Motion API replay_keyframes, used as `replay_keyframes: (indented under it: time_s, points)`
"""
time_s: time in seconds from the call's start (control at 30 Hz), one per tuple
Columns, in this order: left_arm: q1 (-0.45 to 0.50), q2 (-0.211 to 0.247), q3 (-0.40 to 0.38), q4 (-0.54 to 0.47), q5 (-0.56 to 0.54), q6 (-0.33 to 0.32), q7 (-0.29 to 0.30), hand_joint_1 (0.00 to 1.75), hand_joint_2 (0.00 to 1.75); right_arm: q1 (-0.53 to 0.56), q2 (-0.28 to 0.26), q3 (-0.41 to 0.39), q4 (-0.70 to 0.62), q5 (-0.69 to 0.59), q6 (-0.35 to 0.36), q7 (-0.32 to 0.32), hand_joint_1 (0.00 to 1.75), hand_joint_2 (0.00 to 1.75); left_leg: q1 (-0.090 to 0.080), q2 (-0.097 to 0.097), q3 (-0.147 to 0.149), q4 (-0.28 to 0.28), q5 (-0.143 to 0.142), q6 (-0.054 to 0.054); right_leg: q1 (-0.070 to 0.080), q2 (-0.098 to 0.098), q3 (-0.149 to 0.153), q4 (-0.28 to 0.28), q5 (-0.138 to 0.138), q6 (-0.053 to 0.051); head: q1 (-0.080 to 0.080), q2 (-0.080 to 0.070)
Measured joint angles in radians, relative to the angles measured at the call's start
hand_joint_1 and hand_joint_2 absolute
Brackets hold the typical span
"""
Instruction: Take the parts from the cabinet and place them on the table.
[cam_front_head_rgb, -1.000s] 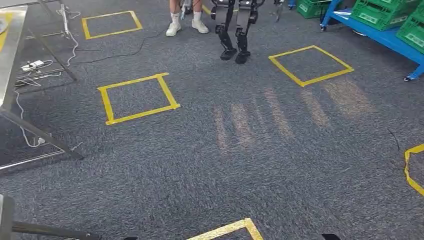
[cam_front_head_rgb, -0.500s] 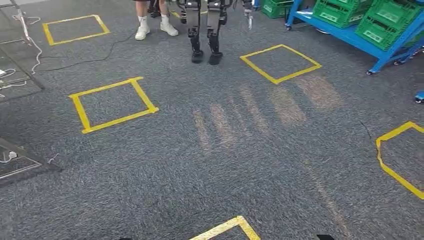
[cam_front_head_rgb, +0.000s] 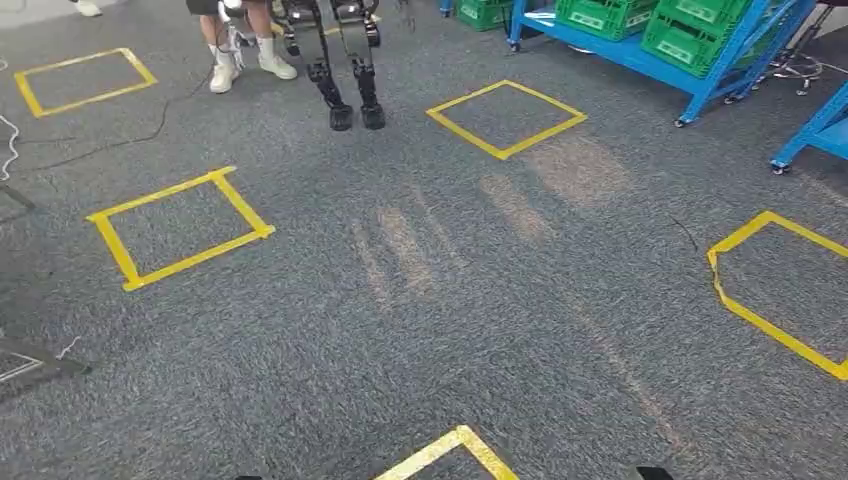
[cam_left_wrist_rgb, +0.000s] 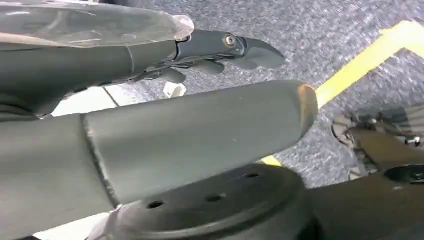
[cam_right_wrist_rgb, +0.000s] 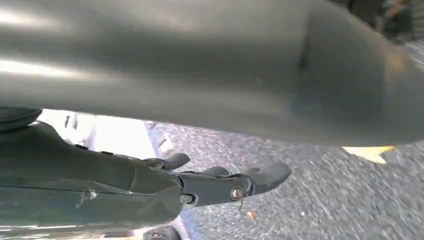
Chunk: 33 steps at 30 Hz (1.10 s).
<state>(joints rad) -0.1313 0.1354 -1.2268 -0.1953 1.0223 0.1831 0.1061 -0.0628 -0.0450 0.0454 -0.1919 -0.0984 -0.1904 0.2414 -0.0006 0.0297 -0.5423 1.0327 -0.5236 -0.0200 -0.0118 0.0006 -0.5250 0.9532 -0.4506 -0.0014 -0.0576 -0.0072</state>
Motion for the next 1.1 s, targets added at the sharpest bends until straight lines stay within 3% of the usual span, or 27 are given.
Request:
replay_keyframes:
  time_s: [0.07, 0.1, 0.13, 0.17, 0.2, 0.23, 0.27, 0.3, 0.4, 0.43, 0.47, 0.5, 0.57, 0.6, 0.63, 0.67, 0.7, 0.73, 0.77, 0.8, 0.83, 0.93, 0.97, 1.0, 1.03, 1.07, 1.1]
  points:
    - [0.002, 0.003, -0.003, 0.000, -0.012, -0.008, 0.015, 0.00, 0.00, -0.002, 0.000, 0.000, 0.000, -0.004, -0.015, -0.017, 0.00, 0.00, 0.002, -0.018, -0.084, 0.178, -0.081, -0.006, 0.002, 0.013, -0.005, 0.000, 0.003, -0.005, 0.000, 0.000]
    - [0.003, 0.003, -0.006, 0.000, -0.019, -0.008, 0.016, 0.00, 0.00, -0.002, 0.000, 0.000, 0.000, -0.006, -0.018, -0.018, 0.00, 0.00, 0.002, -0.020, -0.117, 0.244, -0.099, -0.007, 0.003, 0.022, -0.007, 0.001, 0.004, -0.006, 0.000, 0.000]
    - [0.004, 0.003, -0.012, 0.000, -0.023, -0.008, 0.011, 0.00, 0.00, -0.002, 0.000, 0.000, 0.000, -0.007, -0.019, -0.015, 0.00, 0.00, 0.002, -0.021, -0.126, 0.258, -0.091, -0.006, 0.004, 0.032, -0.006, 0.001, 0.004, -0.006, 0.000, 0.000]
    - [0.005, 0.003, -0.016, 0.000, -0.028, -0.005, -0.002, 0.00, 0.00, -0.002, 0.000, 0.000, 0.000, -0.007, -0.019, -0.004, 0.00, 0.00, 0.002, -0.022, -0.107, 0.215, -0.057, -0.002, 0.004, 0.043, -0.005, 0.001, 0.004, -0.006, 0.000, 0.000]
    - [0.005, 0.003, -0.018, 0.000, -0.028, -0.002, -0.013, 0.00, 0.00, -0.002, 0.000, 0.000, 0.000, -0.007, -0.019, 0.003, 0.00, 0.00, 0.002, -0.026, -0.069, 0.135, -0.010, 0.002, 0.004, 0.054, -0.003, 0.001, 0.005, -0.005, 0.000, 0.000]
    - [0.002, 0.005, -0.018, 0.000, -0.028, 0.003, -0.019, 0.00, 0.00, -0.002, 0.000, 0.000, 0.000, -0.006, -0.017, 0.009, 0.00, 0.00, 0.003, -0.040, -0.015, 0.022, 0.043, 0.008, 0.004, 0.065, 0.000, 0.001, 0.005, -0.004, 0.000, 0.000]
    - [0.000, 0.006, -0.019, 0.000, -0.028, 0.004, -0.023, 0.00, 0.00, -0.002, 0.000, 0.000, 0.000, -0.005, -0.016, 0.010, 0.00, 0.00, 0.004, -0.075, 0.026, -0.063, 0.073, 0.013, 0.002, 0.072, -0.001, 0.000, 0.006, -0.002, 0.000, 0.000]
    - [-0.001, 0.007, -0.020, 0.000, -0.028, 0.004, -0.023, 0.00, 0.00, -0.004, 0.000, 0.000, 0.000, -0.003, -0.014, 0.010, 0.00, 0.00, 0.000, -0.090, 0.034, -0.089, 0.065, 0.016, 0.009, 0.080, -0.005, 0.005, 0.005, 0.003, 0.000, 0.000]
    - [-0.008, 0.007, -0.026, 0.000, -0.028, 0.004, -0.025, 0.00, 0.00, -0.002, 0.000, 0.000, 0.000, -0.003, -0.014, 0.013, 0.00, 0.00, -0.005, -0.065, 0.032, -0.088, 0.069, 0.025, 0.001, 0.101, -0.010, -0.004, 0.013, 0.021, 0.000, 0.000]
    - [-0.009, 0.007, -0.026, 0.000, -0.028, 0.005, -0.025, 0.00, 0.00, -0.001, 0.000, 0.000, 0.000, -0.003, -0.014, 0.013, 0.00, 0.00, 0.001, -0.054, 0.036, -0.102, 0.076, 0.035, 0.005, 0.108, -0.012, -0.004, 0.013, 0.029, 0.001, 0.000]
    - [-0.010, 0.006, -0.026, 0.000, -0.028, 0.005, -0.025, 0.00, 0.00, 0.001, 0.000, 0.000, 0.000, -0.002, -0.014, 0.013, 0.00, 0.00, 0.003, -0.041, 0.040, -0.111, 0.080, 0.040, 0.002, 0.069, -0.016, 0.016, -0.003, 0.028, 0.000, 0.000]
    - [-0.008, 0.006, -0.026, 0.000, -0.028, 0.005, -0.026, 0.00, 0.00, 0.000, 0.000, 0.000, 0.000, -0.002, -0.014, 0.014, 0.00, 0.00, 0.002, -0.037, 0.040, -0.114, 0.081, 0.045, 0.005, 0.033, -0.038, 0.063, -0.039, 0.031, 0.002, 0.000]
    - [-0.006, 0.007, -0.027, 0.000, -0.028, 0.005, -0.026, 0.00, 0.00, -0.002, 0.000, 0.000, 0.000, -0.002, -0.014, 0.014, 0.00, 0.00, 0.001, -0.017, 0.038, -0.113, 0.081, 0.046, 0.003, 0.014, -0.119, 0.239, -0.130, 0.041, 0.002, 0.000]
    - [-0.006, 0.007, -0.027, 0.000, -0.028, 0.005, -0.026, 0.00, 0.00, -0.002, 0.000, 0.000, 0.000, -0.002, -0.014, 0.014, 0.00, 0.00, 0.001, -0.007, 0.037, -0.113, 0.081, 0.047, 0.001, 0.013, -0.153, 0.314, -0.156, 0.045, 0.001, 0.000]
    - [-0.005, 0.008, -0.027, 0.000, -0.028, 0.005, -0.026, 0.00, 0.00, -0.001, 0.000, 0.000, 0.000, -0.002, -0.014, 0.014, 0.00, 0.00, 0.001, 0.000, 0.037, -0.112, 0.081, 0.046, -0.001, 0.011, -0.164, 0.340, -0.155, 0.048, 0.002, 0.000]
    - [-0.005, 0.007, -0.027, 0.000, -0.028, 0.005, -0.026, 0.00, 0.00, 0.001, 0.000, 0.000, 0.000, -0.002, -0.014, 0.015, 0.00, 0.00, 0.001, 0.007, 0.038, -0.112, 0.080, 0.045, -0.004, 0.008, -0.149, 0.310, -0.129, 0.050, 0.002, 0.000]
    - [-0.005, 0.005, -0.027, 0.000, -0.028, 0.005, -0.026, 0.00, 0.00, 0.001, -0.001, 0.000, 0.000, -0.002, -0.014, 0.015, 0.00, 0.00, 0.002, 0.015, 0.039, -0.110, 0.078, 0.043, -0.006, 0.004, -0.110, 0.236, -0.086, 0.052, 0.001, 0.000]
    - [-0.006, 0.004, -0.027, 0.000, -0.028, 0.005, -0.026, 0.00, 0.00, 0.000, -0.002, 0.000, 0.000, -0.002, -0.014, 0.015, 0.00, 0.00, 0.003, 0.022, 0.040, -0.107, 0.075, 0.039, -0.007, -0.007, -0.058, 0.136, -0.041, 0.054, 0.001, 0.000]
    - [-0.006, 0.003, -0.027, 0.000, -0.028, 0.005, -0.026, 0.00, 0.00, -0.001, -0.002, 0.000, 0.000, -0.002, -0.014, 0.013, 0.00, 0.00, 0.003, 0.030, 0.042, -0.102, 0.071, 0.034, -0.008, -0.034, -0.005, 0.036, -0.004, 0.054, 0.002, 0.000]
    - [-0.006, 0.005, -0.027, 0.000, -0.031, 0.005, -0.026, 0.00, 0.00, -0.004, -0.002, 0.000, 0.000, -0.002, -0.014, 0.011, 0.00, 0.00, -0.004, 0.034, 0.040, -0.095, 0.065, 0.026, 0.002, -0.052, 0.007, 0.006, -0.015, 0.048, 0.001, 0.000]
    - [-0.007, 0.005, -0.028, 0.000, -0.031, 0.005, -0.023, 0.00, 0.00, -0.004, -0.002, 0.000, 0.000, -0.002, -0.013, 0.004, 0.00, 0.00, -0.004, 0.039, 0.040, -0.092, 0.064, 0.023, -0.002, -0.035, 0.004, 0.003, -0.008, 0.033, 0.000, 0.000]
    - [-0.008, 0.005, -0.029, 0.000, -0.035, 0.001, -0.013, 0.00, 0.00, -0.002, -0.002, 0.000, 0.000, -0.002, -0.007, -0.011, 0.00, 0.00, -0.002, 0.057, 0.045, -0.095, 0.064, 0.009, 0.004, -0.012, 0.000, 0.002, -0.006, 0.014, 0.001, 0.000]
    - [-0.008, 0.006, -0.029, 0.000, -0.036, -0.003, -0.006, 0.00, 0.00, -0.001, -0.002, 0.001, 0.000, -0.003, -0.004, -0.016, 0.00, 0.00, 0.001, 0.043, 0.044, -0.087, 0.054, 0.002, -0.002, -0.006, 0.004, -0.002, -0.001, 0.007, 0.000, 0.000]
    - [-0.007, 0.006, -0.029, 0.000, -0.037, -0.008, 0.002, 0.00, 0.00, -0.002, -0.002, 0.001, 0.000, -0.003, -0.002, -0.024, 0.00, 0.00, 0.004, 0.005, 0.028, -0.046, 0.023, -0.003, -0.002, 0.000, 0.002, -0.002, 0.001, 0.004, 0.000, 0.000]
    - [-0.006, 0.006, -0.029, 0.000, -0.037, -0.011, 0.010, 0.00, 0.00, -0.003, -0.002, 0.001, 0.000, -0.003, -0.001, -0.036, 0.00, 0.00, 0.005, -0.012, -0.011, 0.037, -0.026, -0.006, -0.003, 0.006, 0.000, -0.002, 0.003, 0.000, 0.000, 0.000]
    - [-0.004, 0.008, -0.029, 0.000, -0.035, -0.015, 0.021, 0.00, 0.00, -0.004, -0.002, 0.002, 0.000, -0.003, -0.001, -0.044, 0.00, 0.00, 0.005, -0.018, -0.056, 0.134, -0.070, -0.009, -0.001, 0.013, -0.003, -0.002, 0.004, -0.001, 0.000, 0.000]
    - [-0.002, 0.008, -0.030, 0.000, -0.032, -0.017, 0.030, 0.00, 0.00, -0.004, -0.002, 0.002, 0.000, -0.003, -0.001, -0.049, 0.00, 0.00, 0.005, -0.020, -0.094, 0.212, -0.096, -0.010, 0.001, 0.021, -0.004, -0.002, 0.004, -0.002, 0.000, 0.000]
